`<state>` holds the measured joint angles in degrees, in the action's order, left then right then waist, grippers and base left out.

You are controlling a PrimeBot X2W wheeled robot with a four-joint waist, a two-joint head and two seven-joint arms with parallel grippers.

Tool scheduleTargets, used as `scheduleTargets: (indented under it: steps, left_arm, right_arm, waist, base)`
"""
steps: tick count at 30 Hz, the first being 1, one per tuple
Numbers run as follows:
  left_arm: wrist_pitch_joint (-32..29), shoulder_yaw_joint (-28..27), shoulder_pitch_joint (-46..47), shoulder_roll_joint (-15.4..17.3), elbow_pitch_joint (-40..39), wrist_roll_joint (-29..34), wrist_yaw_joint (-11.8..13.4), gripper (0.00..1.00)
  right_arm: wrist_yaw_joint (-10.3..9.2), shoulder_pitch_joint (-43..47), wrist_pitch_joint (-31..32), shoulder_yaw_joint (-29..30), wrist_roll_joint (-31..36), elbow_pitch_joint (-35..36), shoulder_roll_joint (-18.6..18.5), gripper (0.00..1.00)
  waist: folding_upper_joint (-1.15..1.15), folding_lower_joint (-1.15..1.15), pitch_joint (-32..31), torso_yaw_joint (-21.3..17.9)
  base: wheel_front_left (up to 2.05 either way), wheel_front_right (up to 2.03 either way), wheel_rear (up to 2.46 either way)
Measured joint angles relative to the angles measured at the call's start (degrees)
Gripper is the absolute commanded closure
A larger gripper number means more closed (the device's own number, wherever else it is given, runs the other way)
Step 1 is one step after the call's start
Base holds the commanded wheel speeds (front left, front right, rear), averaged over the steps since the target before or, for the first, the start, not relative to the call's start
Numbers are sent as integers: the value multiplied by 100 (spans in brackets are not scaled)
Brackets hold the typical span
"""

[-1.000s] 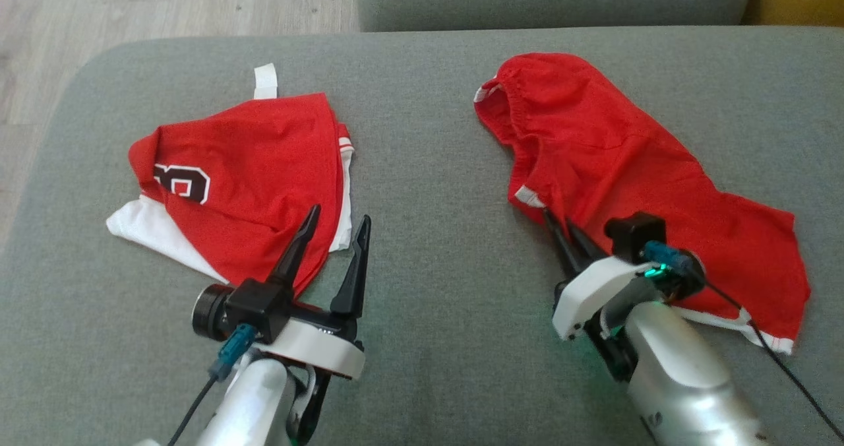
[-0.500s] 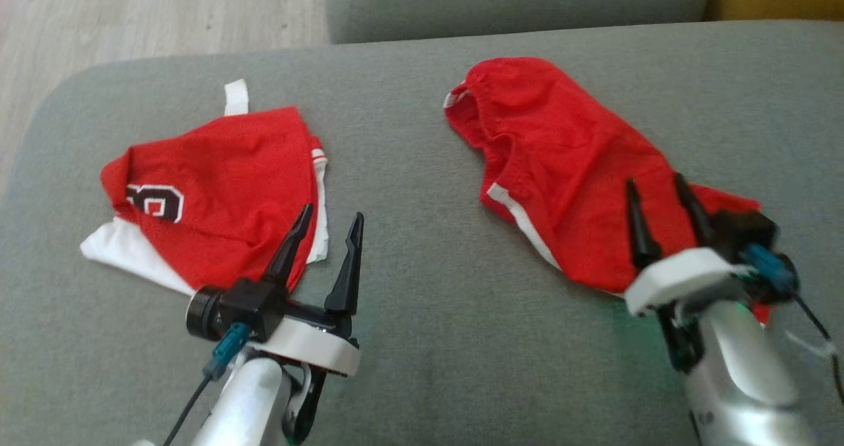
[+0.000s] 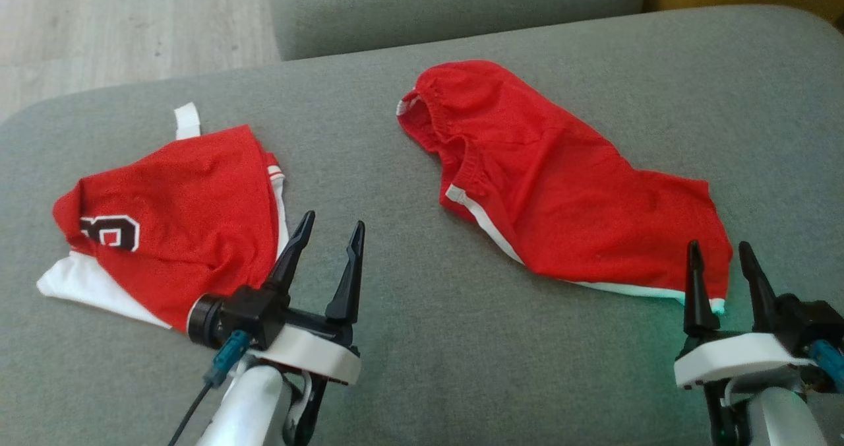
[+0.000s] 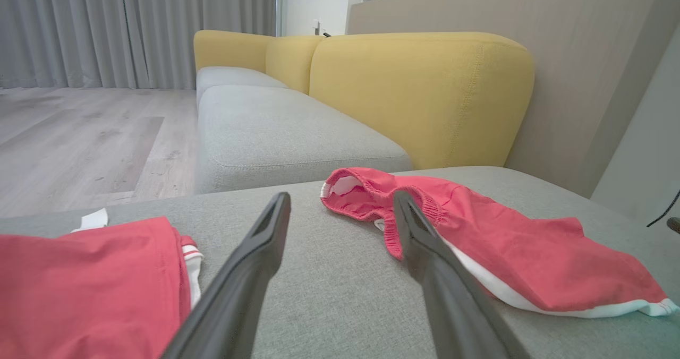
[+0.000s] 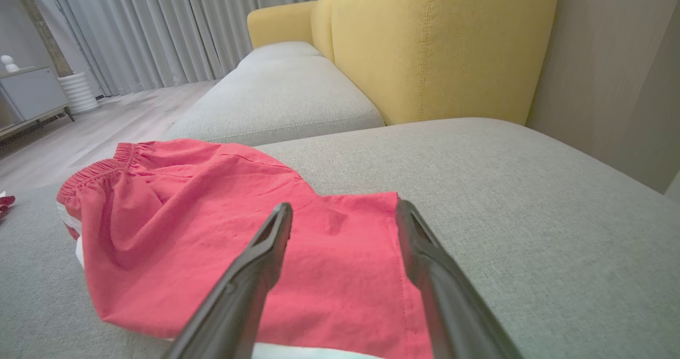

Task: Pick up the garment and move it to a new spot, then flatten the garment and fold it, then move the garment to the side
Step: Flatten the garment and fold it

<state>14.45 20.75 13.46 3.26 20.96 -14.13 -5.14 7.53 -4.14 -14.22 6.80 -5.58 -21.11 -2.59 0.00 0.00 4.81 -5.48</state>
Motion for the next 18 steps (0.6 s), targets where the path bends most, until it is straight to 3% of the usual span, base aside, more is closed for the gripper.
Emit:
scheduleTargets:
  steps: [6,12,18]
  left_arm:
    - [0,-4,4,1,-8,9,-37,0]
    - [0,-5,25,0,-7,10,-49,0]
    - [0,-27,31,3,-7,12,-74,0]
  right_arm:
    - [0,8,-1,18,-40,58,2,0]
    - [0,2,13,532,42,-659,3,0]
    - [0,-277,20,632,125,-1258,8,0]
  waist:
    - [0,0,115,-131]
    - [0,0,205,-139]
    - [0,0,316,-98]
  base:
    - [0,0,0]
    - [0,0,0]
    - [0,0,0]
